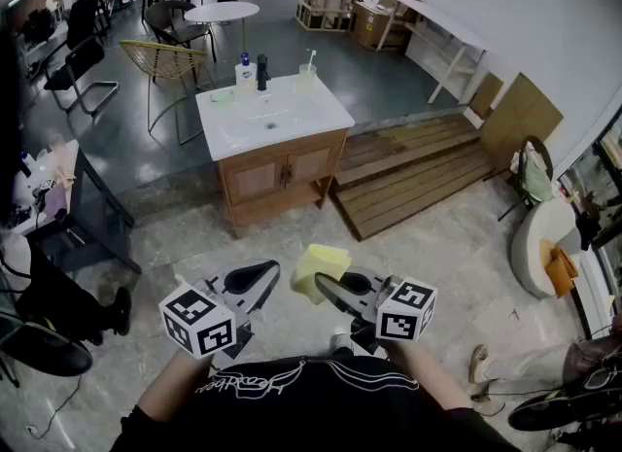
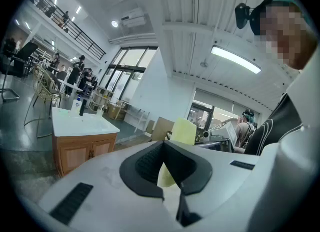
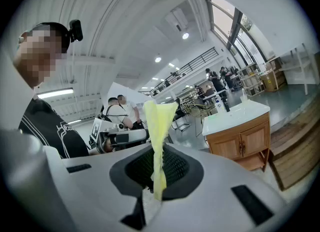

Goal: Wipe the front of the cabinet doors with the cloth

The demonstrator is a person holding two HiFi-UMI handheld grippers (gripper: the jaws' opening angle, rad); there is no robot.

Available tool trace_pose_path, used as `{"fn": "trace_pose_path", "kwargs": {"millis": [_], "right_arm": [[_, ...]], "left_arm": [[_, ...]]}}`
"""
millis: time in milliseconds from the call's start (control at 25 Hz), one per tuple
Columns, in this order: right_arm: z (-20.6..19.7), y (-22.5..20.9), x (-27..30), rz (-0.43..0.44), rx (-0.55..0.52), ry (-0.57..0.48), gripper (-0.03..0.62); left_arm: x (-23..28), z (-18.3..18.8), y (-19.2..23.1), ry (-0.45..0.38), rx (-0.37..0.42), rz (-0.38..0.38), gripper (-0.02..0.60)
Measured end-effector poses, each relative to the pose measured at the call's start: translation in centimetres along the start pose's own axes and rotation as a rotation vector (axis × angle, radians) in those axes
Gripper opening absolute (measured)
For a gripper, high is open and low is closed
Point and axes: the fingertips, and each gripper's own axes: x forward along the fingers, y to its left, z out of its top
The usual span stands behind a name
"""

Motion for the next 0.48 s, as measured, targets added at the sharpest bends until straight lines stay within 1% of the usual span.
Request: {"fn": "trace_pose_path", "kwargs": {"millis": [120, 480], "right_arm": [[0.2, -0.3, 0.2, 0.004, 0.005, -0.009, 0.041], [0.4, -1.7, -1.1, 0.007, 0.02, -0.03, 0.041]], "left_arm": [[0.3, 0.1, 0.1, 0.002, -0.011, -0.013, 0.006], [2.1, 0.0, -0.4, 0.015, -0.005, -0.01, 0.006]]}}
